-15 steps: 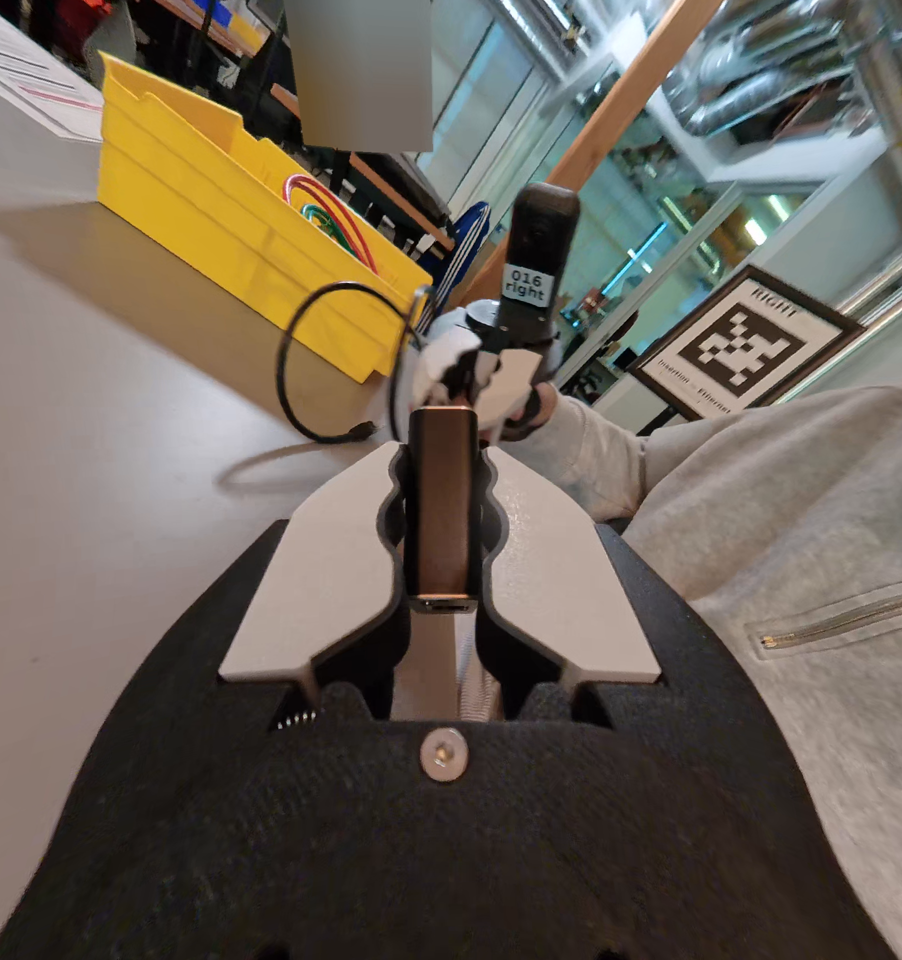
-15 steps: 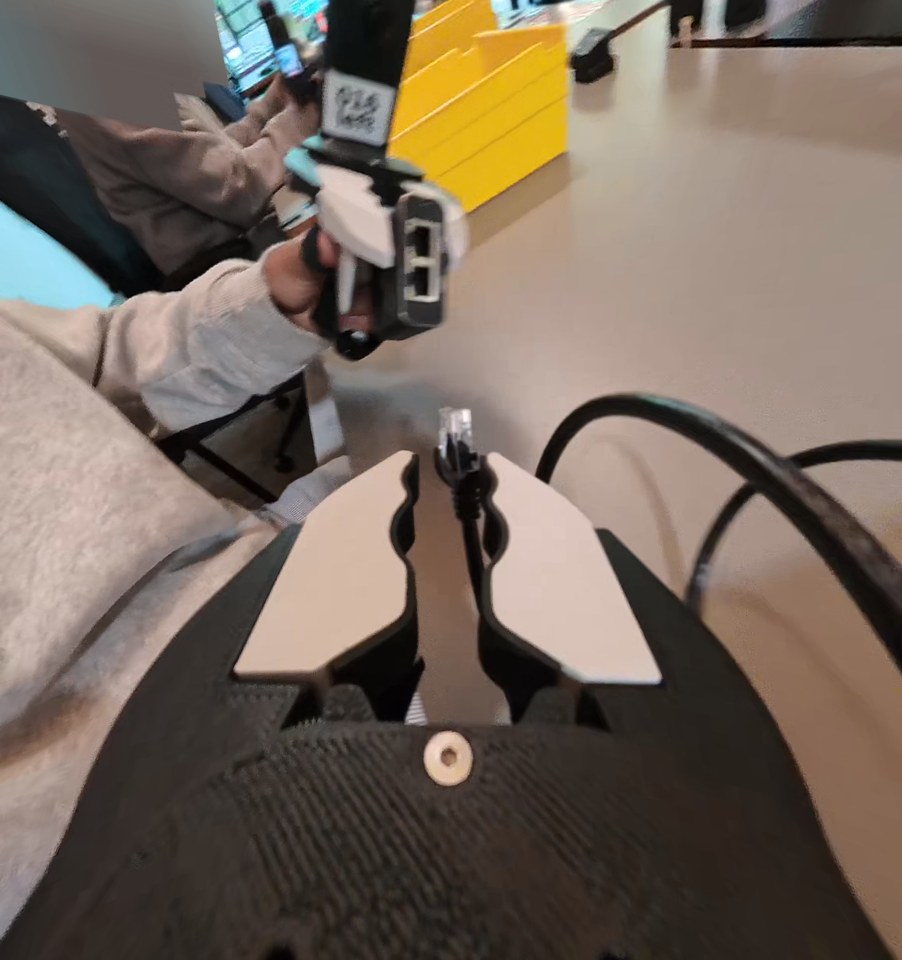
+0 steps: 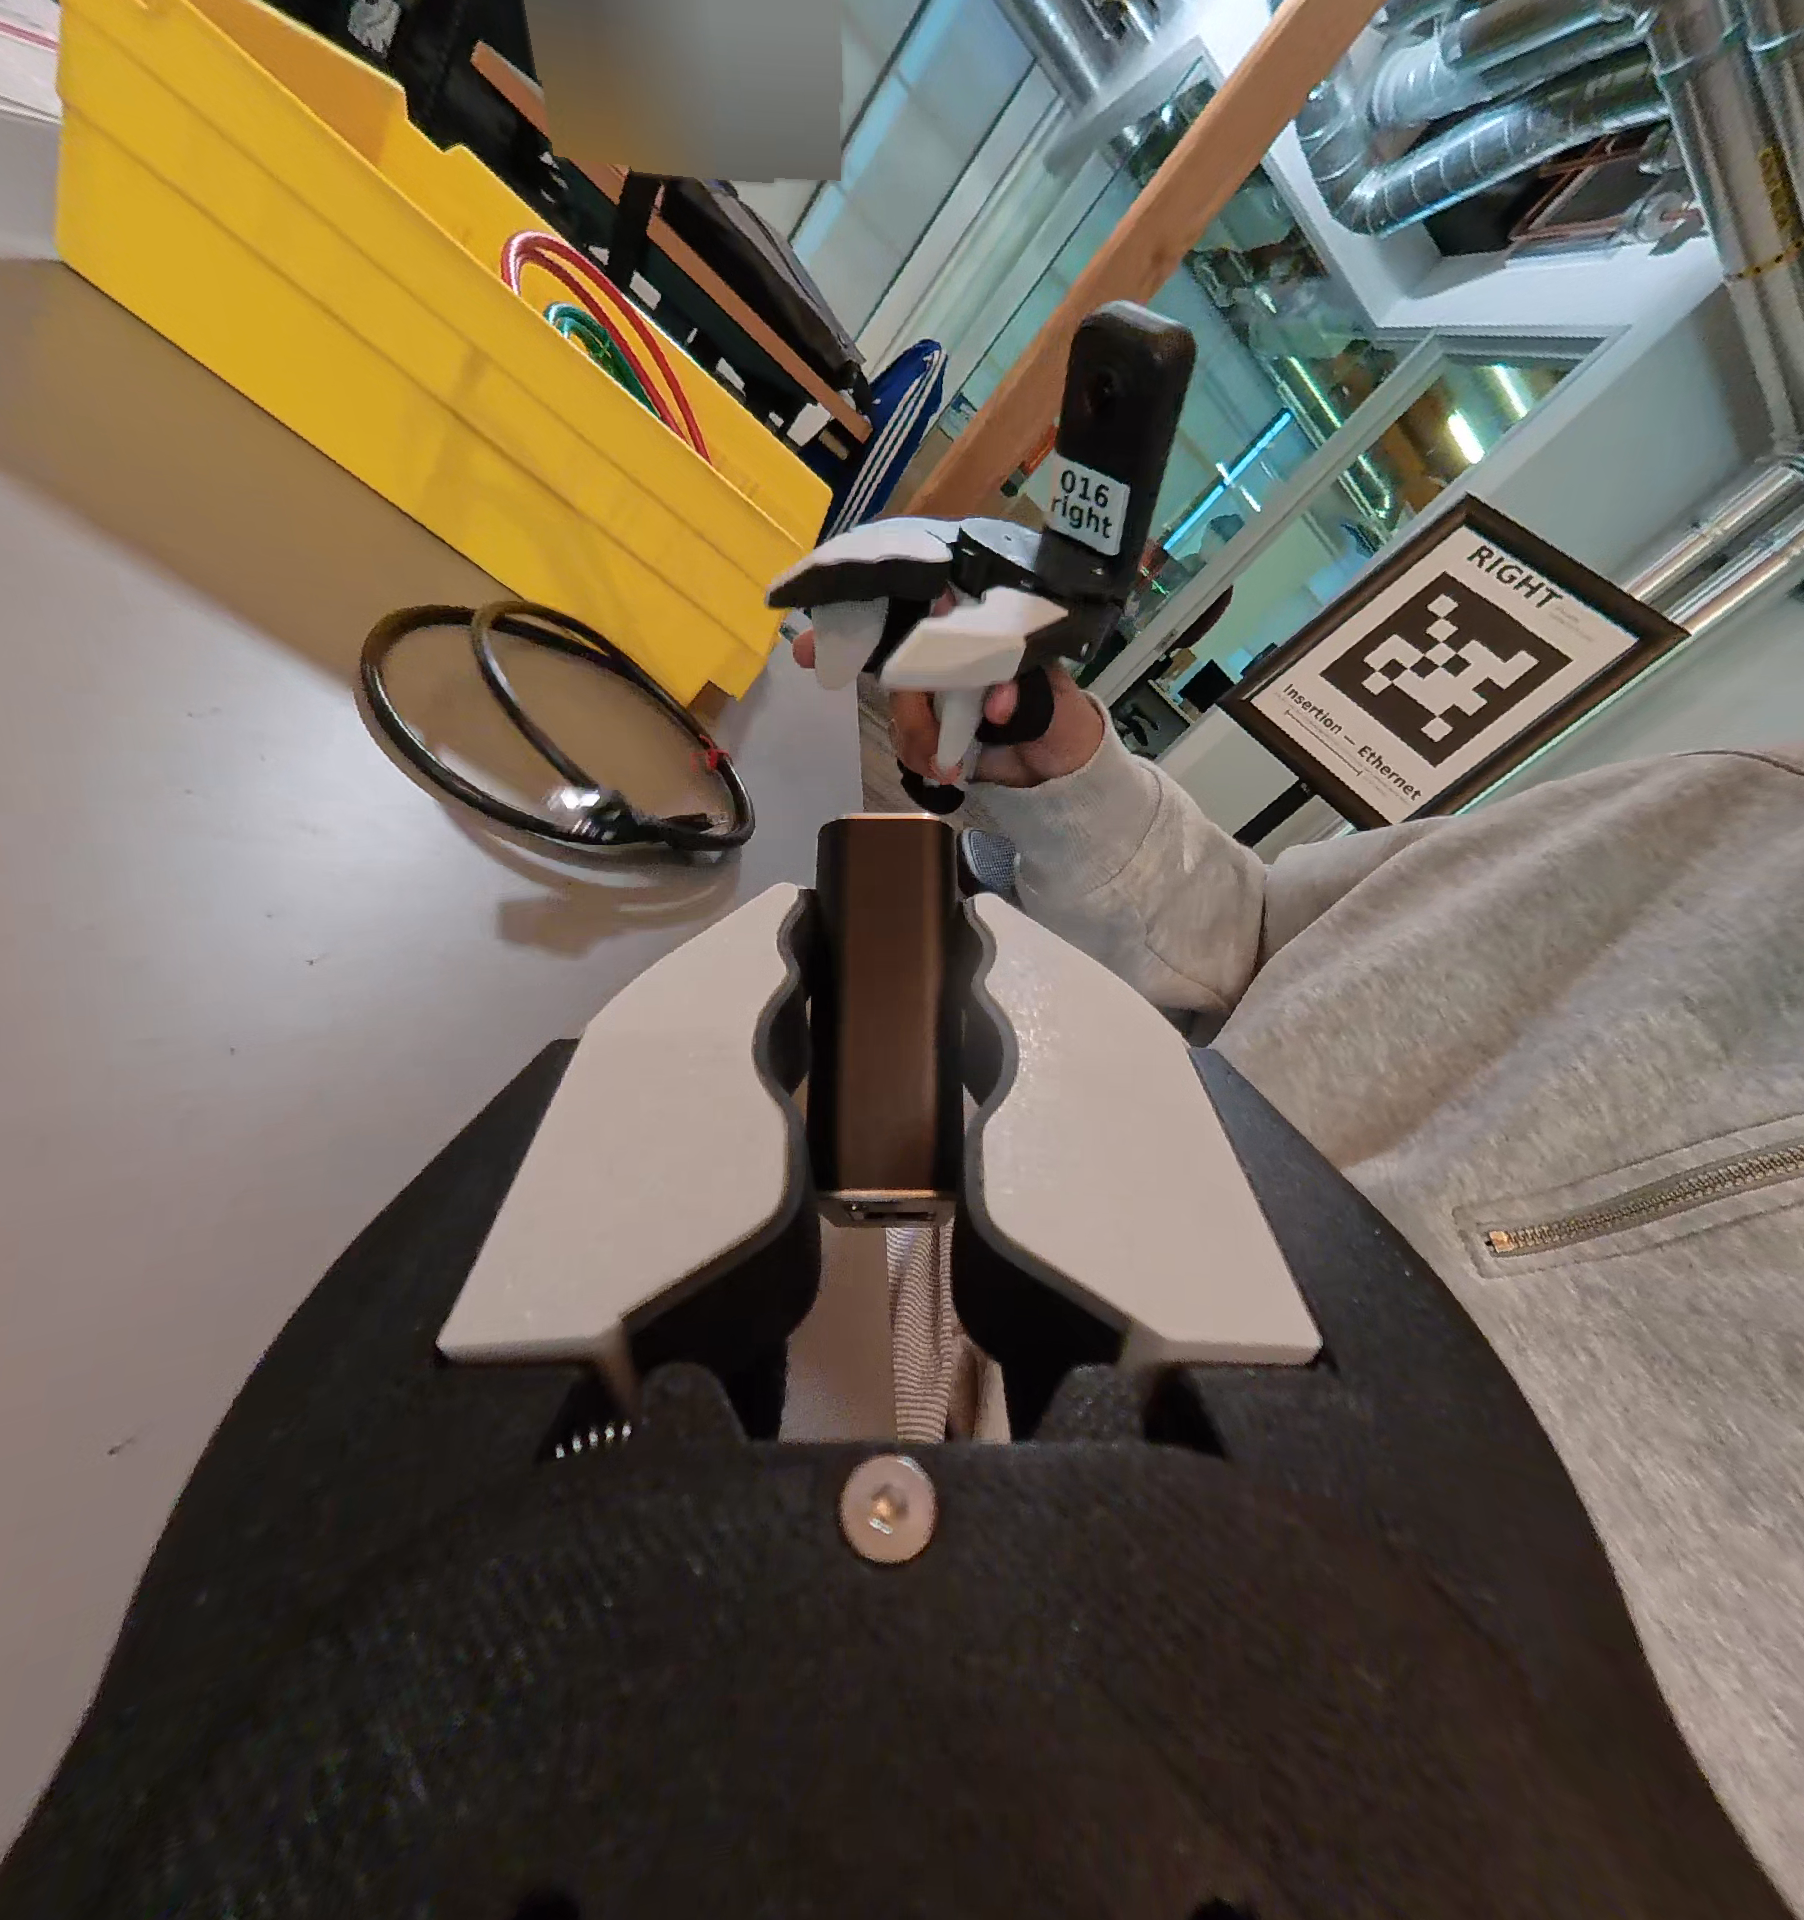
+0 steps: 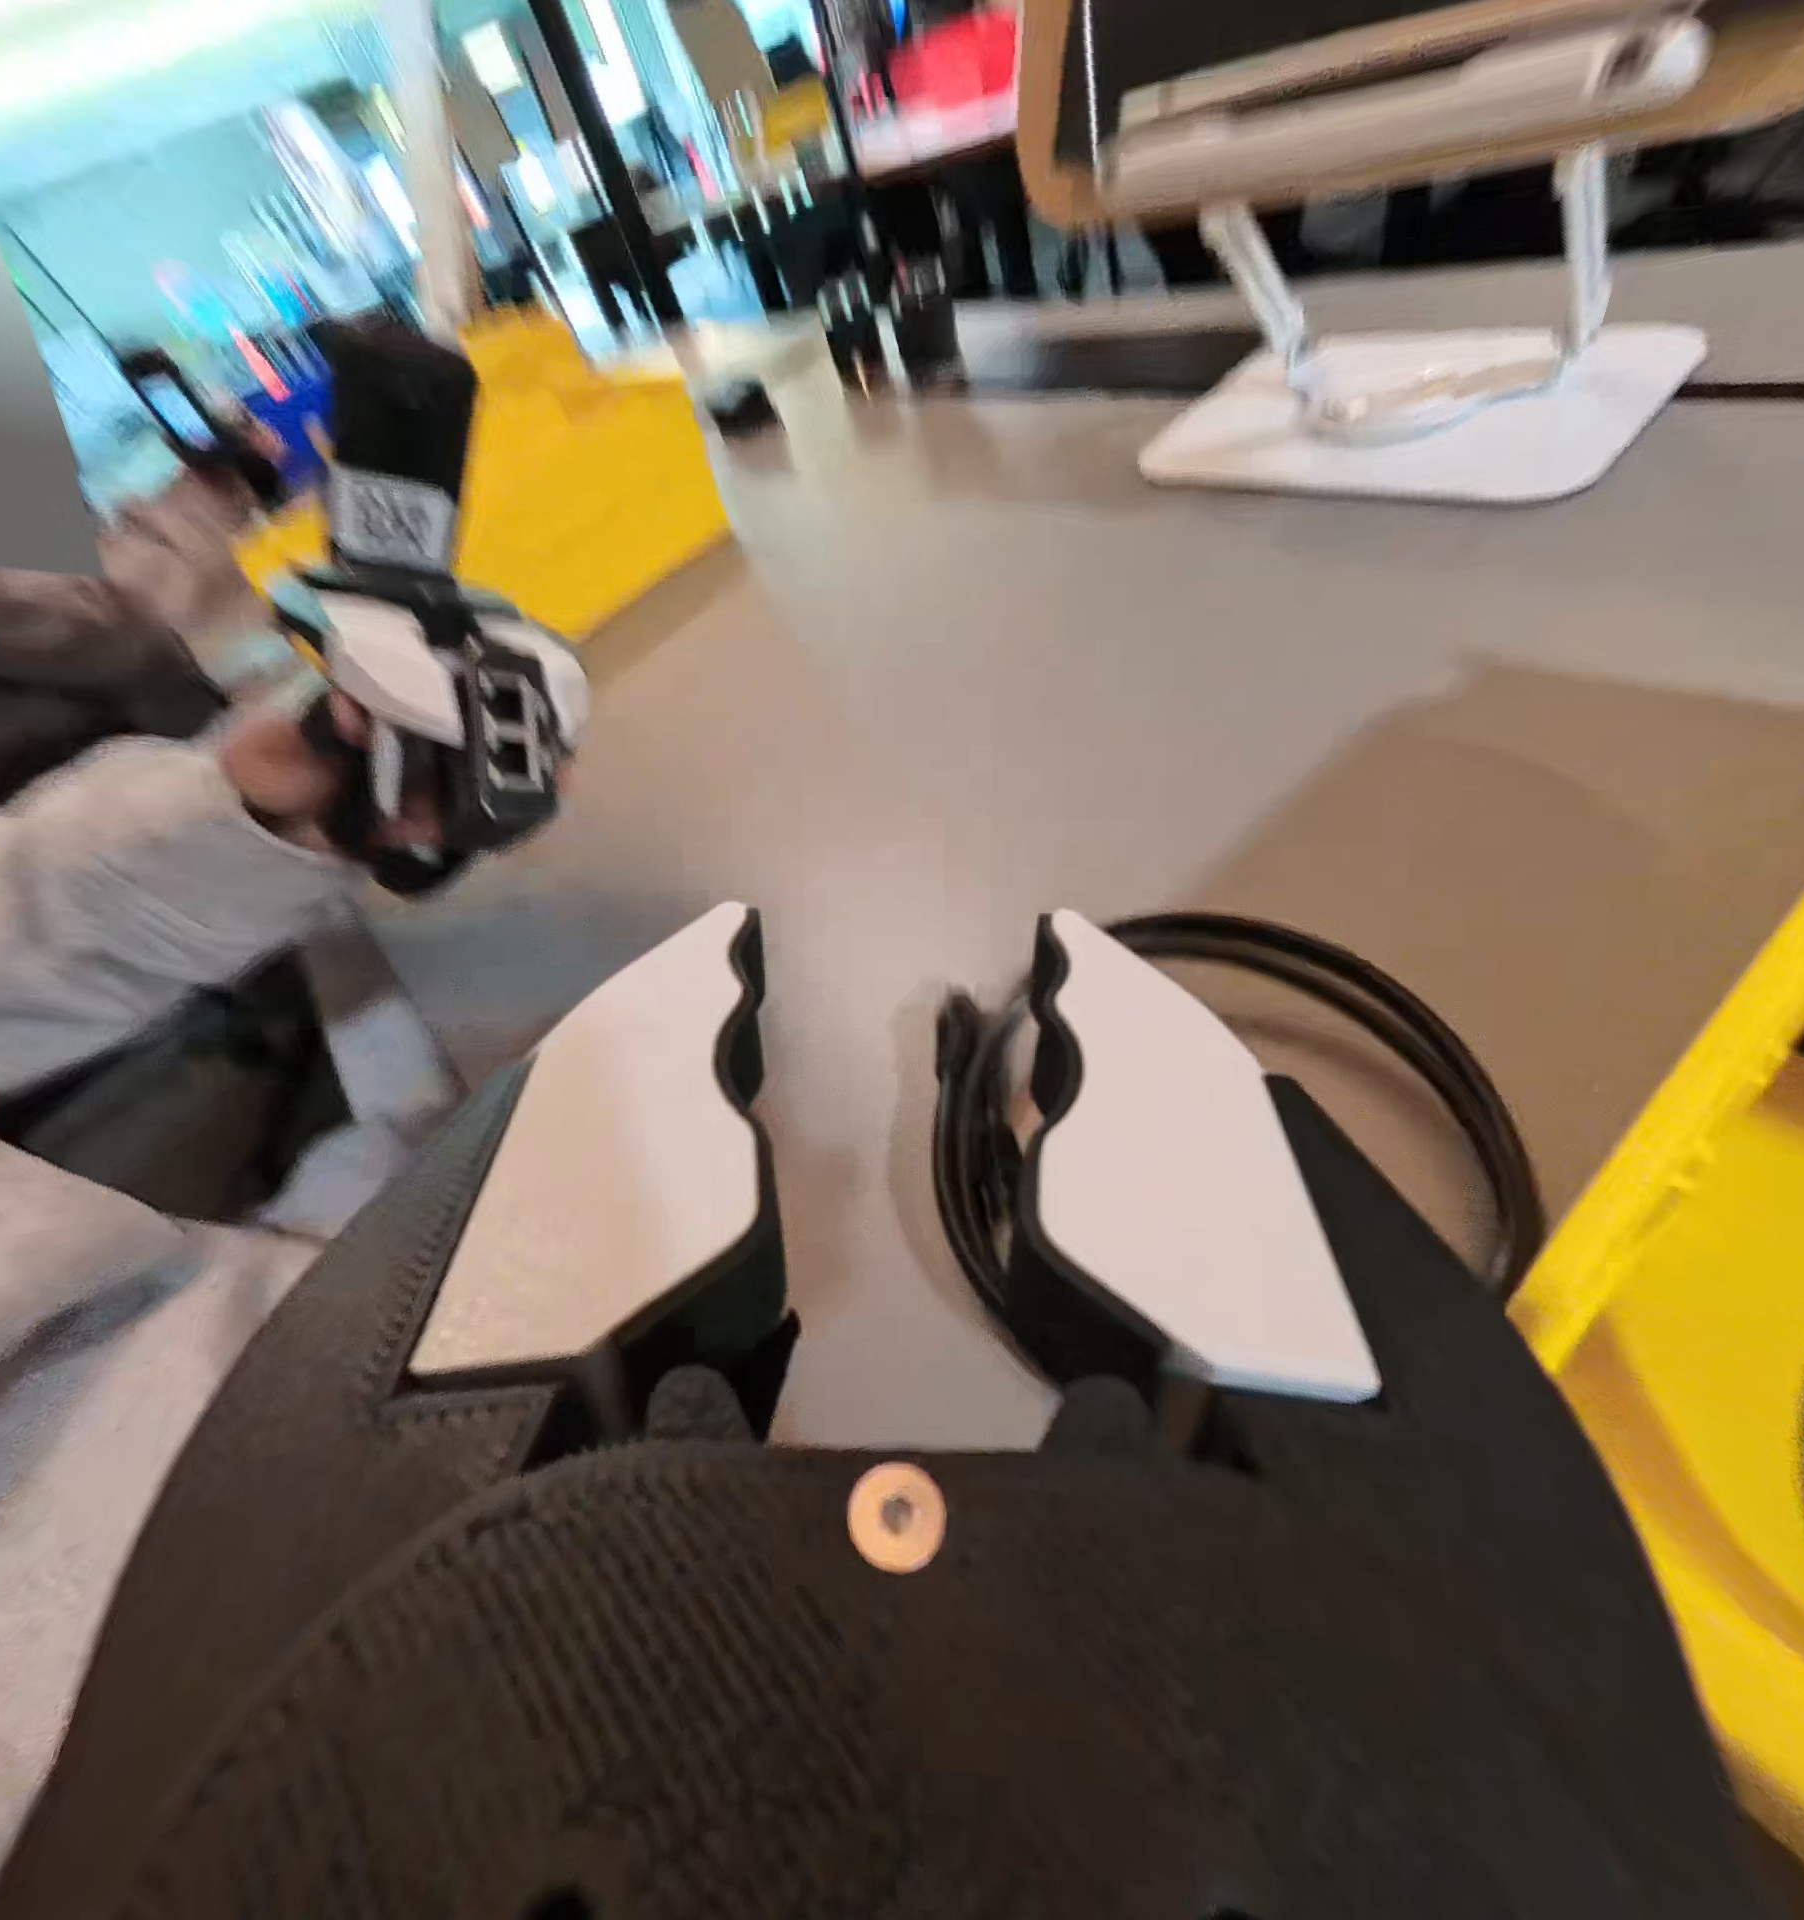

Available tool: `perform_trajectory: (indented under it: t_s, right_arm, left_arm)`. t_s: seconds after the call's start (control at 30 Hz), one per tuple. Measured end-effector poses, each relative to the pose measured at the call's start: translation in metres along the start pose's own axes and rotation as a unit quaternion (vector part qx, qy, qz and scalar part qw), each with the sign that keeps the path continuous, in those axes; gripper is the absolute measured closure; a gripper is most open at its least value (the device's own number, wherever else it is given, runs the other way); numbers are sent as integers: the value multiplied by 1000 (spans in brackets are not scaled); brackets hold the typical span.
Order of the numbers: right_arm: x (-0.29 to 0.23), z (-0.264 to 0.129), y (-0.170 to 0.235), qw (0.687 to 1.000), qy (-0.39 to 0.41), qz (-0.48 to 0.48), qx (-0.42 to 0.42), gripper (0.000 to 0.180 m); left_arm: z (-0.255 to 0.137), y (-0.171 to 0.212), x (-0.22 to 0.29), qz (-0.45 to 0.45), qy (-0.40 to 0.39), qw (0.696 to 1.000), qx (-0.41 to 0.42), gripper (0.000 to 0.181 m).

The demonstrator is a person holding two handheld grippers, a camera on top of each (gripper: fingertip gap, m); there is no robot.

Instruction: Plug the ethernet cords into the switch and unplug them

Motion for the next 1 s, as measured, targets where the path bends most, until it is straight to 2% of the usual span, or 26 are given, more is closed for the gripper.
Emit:
perform_trajectory:
  t_s: [0.1, 0.2, 0.3, 0.4, 0.5, 0.57, 0.67, 0.8, 0.9, 1.0]
  right_arm:
    - [-6, 13, 26, 989, 40, -88, -111, 125]
    - [-10, 27, 56, 961, 76, -177, -200, 124]
    - [-2, 38, 73, 933, 115, -242, -239, 128]
    - [11, 41, 79, 933, 136, -224, -245, 144]
    - [15, 43, 85, 953, 108, -146, -241, 155]
    - [12, 42, 83, 960, 82, -127, -237, 164]
    - [2, 40, 65, 973, 63, -121, -186, 172]
    - [-16, 28, 18, 984, 58, -155, -58, 174]
    - [-27, 7, -20, 977, 77, -193, 40, 174]
    - [-29, -31, -66, 957, 121, -224, 142, 174]
  left_arm:
    - [1, 3, -1, -5, 3, 1000, -4, 155]
    - [2, 5, -2, -11, 7, 1000, -8, 155]
    - [3, 7, -3, -14, 12, 1000, -13, 155]
    - [4, 8, -2, -15, 17, 1000, -16, 155]
    - [4, 8, -2, -15, 18, 1000, -16, 156]
    - [4, 8, -1, -15, 19, 1000, -16, 156]
    - [4, 7, 1, -13, 21, 1000, -15, 156]
    - [4, 6, 3, -13, 23, 1000, -12, 156]
    - [5, 7, 4, -17, 26, 999, -10, 156]
    - [6, 8, 4, -19, 26, 999, -11, 155]
Point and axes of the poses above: each gripper's, where its closed fingertips meet, z out along the fingers, y out of its underside, x = y × z across the jaws, the point moved 3 cm from there along -z, back along the fingers, and after that the axes turned 5 degrees about x, right-handed, at the moved point
